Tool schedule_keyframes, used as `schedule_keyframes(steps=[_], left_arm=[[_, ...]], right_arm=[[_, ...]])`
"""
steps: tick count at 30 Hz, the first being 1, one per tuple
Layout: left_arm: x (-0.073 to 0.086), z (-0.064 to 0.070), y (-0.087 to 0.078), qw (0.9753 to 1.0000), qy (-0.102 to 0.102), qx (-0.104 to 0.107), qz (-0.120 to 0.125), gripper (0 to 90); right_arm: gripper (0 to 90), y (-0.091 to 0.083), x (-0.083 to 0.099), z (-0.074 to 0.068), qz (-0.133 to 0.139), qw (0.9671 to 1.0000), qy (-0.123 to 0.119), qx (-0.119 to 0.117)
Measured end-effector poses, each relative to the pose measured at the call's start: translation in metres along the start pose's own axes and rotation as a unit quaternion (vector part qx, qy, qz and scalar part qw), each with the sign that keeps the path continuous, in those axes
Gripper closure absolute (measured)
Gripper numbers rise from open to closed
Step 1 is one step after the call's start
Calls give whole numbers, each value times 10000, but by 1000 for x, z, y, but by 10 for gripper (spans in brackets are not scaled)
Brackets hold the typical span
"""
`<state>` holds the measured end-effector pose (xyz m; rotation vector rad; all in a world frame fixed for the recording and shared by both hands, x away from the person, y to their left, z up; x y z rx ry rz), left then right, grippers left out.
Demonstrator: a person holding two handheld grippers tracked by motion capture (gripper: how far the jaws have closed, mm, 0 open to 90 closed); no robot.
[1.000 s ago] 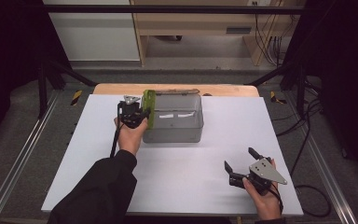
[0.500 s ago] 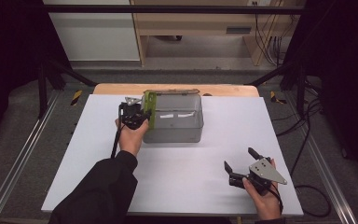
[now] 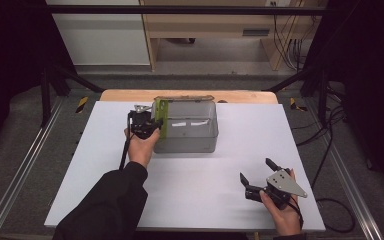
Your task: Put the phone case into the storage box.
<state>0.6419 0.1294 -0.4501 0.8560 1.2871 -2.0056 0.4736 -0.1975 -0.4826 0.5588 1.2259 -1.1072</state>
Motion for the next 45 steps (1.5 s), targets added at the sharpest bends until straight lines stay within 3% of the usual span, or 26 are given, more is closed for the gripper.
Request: schedule_keyframes(steps=[23, 34, 45], left_arm=[[6, -3, 7, 9994, -181, -74, -288, 770], [6, -6, 6, 9988, -139, -202, -423, 769], [5, -5, 6, 9990, -89, -274, -345, 756]], right_arm=[[32, 3, 1, -2, -25, 10000, 16, -34], [32, 2, 0, -2, -35, 10000, 34, -33], [32, 1, 0, -1, -25, 10000, 74, -18]])
Point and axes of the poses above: each handheld gripper's, and its own axes: y roughly forward along the jaws, x roughly out of its underside, z roughly to its right, the point moved 8 cm from there along y, roughly forward along the jaws, and after that the axes turned 11 degrees about -y, right-handed, at the moved point
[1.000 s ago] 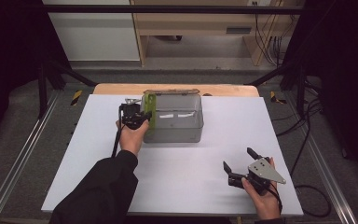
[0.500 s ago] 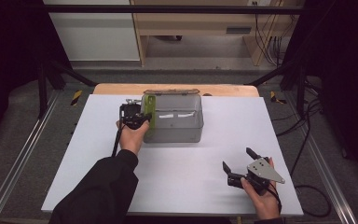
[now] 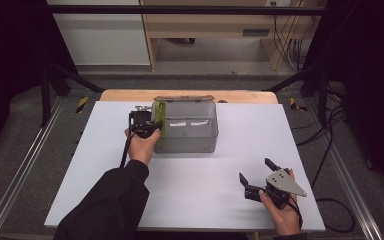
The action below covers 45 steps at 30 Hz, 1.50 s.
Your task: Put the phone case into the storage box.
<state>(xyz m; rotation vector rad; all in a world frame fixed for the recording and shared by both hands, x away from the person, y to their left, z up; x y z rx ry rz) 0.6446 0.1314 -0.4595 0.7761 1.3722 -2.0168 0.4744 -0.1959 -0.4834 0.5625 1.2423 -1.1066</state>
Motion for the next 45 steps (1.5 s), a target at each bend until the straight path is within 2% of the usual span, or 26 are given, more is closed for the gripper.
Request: schedule_keyframes(steps=[15, 24, 28, 34, 43, 45], left_arm=[[-2, 3, 1, 9990, 277, -204, 272, 682], [-4, 4, -1, 9989, 291, -172, 327, 682], [-5, 7, -4, 9986, 326, -88, 403, 675], [-7, 13, -8, 9961, 654, -86, 593, 667], [-11, 22, -12, 9940, 674, 110, 858, 616], [-13, 23, -14, 9928, 727, 137, 938, 600]], right_arm=[[31, 0, 0, 0, 8, 10000, 7, -8], [31, -1, -1, 1, 19, 10000, 22, 2], [31, -1, -1, 1, 23, 10000, 21, -4], [30, -1, -1, 0, 21, 10000, 19, -8], [30, -1, -1, 0, 29, 10000, 21, -3], [29, -1, -1, 0, 30, 10000, 33, 0]])
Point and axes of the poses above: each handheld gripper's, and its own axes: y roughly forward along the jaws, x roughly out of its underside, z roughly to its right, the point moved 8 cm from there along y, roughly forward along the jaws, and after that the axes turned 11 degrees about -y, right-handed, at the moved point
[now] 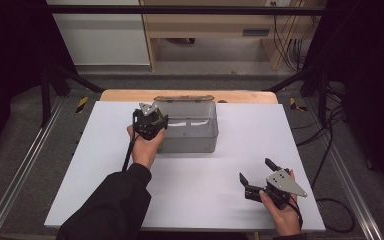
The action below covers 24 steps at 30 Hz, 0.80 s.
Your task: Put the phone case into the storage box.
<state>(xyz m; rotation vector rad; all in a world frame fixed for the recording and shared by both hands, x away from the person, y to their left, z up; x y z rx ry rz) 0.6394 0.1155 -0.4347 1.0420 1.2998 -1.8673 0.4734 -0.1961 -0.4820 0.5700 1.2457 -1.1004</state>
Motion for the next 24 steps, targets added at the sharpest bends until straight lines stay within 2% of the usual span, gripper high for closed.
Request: schedule_keyframes(steps=[4, 8, 24], left_arm=[[-2, 4, -1, 9998, 143, 56, 137, 548], [-4, 7, -2, 9996, 86, 143, 217, 512], [-6, 14, -4, 9987, 85, 332, 381, 390]], right_arm=[[30, 1, 1, 0, -3, 10000, -24, -7], [29, 1, 0, 0, 3, 10000, -25, -2], [29, 0, 0, -1, 3, 10000, -44, 6]])
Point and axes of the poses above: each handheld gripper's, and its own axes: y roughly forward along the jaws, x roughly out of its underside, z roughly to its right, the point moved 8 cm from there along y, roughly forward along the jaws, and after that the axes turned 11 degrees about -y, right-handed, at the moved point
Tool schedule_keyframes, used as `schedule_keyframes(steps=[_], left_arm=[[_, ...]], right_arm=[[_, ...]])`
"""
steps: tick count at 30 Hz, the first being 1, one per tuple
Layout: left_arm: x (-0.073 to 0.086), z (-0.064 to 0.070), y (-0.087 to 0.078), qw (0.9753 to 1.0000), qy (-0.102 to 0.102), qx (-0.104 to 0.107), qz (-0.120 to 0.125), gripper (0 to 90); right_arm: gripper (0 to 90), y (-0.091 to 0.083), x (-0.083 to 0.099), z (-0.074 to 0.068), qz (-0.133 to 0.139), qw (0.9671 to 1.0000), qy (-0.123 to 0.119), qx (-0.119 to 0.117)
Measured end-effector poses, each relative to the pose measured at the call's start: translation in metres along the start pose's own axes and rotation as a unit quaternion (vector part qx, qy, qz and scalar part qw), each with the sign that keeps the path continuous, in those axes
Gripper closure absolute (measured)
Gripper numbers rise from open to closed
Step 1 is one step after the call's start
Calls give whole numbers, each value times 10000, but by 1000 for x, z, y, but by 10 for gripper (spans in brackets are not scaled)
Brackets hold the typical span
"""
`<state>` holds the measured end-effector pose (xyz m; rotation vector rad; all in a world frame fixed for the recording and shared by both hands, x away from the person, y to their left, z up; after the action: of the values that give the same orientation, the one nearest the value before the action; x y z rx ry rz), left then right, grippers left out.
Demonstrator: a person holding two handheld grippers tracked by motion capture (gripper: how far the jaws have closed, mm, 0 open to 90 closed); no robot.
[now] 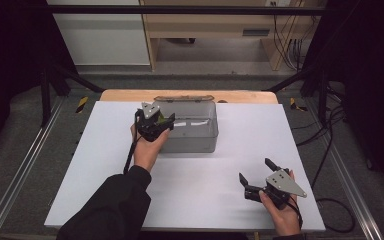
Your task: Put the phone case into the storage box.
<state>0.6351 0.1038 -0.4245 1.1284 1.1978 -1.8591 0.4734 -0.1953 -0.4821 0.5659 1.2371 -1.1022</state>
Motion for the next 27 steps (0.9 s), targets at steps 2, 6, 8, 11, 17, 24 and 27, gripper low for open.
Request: schedule_keyframes(steps=[2, 6, 8, 11, 17, 24, 27], left_arm=[[0, 1, -1, 10000, -6, 25, 18, 371], [-1, 2, -1, 10000, -11, 51, 56, 326], [0, 4, -1, 10000, -8, 67, 62, 309], [-1, 7, 0, 9999, -41, 109, 104, 274], [-2, 14, 1, 9995, -99, 240, 178, 173], [-5, 23, -4, 9976, -172, 604, 273, 60], [-6, 26, -8, 9970, -108, 706, 307, 40]], right_arm=[[29, 0, 0, 0, 2, 10000, 0, 0], [29, 0, 0, 0, 2, 10000, -1, 0], [29, 0, 0, 0, 0, 10000, -4, -2], [29, 0, 0, 0, 15, 10000, 4, 1], [28, 0, 0, 1, 11, 10000, 21, 9], [26, 0, -1, 1, 23, 10000, 4, 15], [26, 0, -1, 0, 13, 10000, 8, 13]])
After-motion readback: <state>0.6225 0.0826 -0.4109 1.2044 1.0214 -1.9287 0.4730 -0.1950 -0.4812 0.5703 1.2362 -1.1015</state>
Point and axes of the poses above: each handheld gripper's, and its own axes: y roughly forward along the jaws, x roughly out of its underside, z roughly to its right, the point moved 8 cm from there along y, roughly forward along the jaws, and after that the axes turned 11 degrees about -y, right-handed, at the moved point
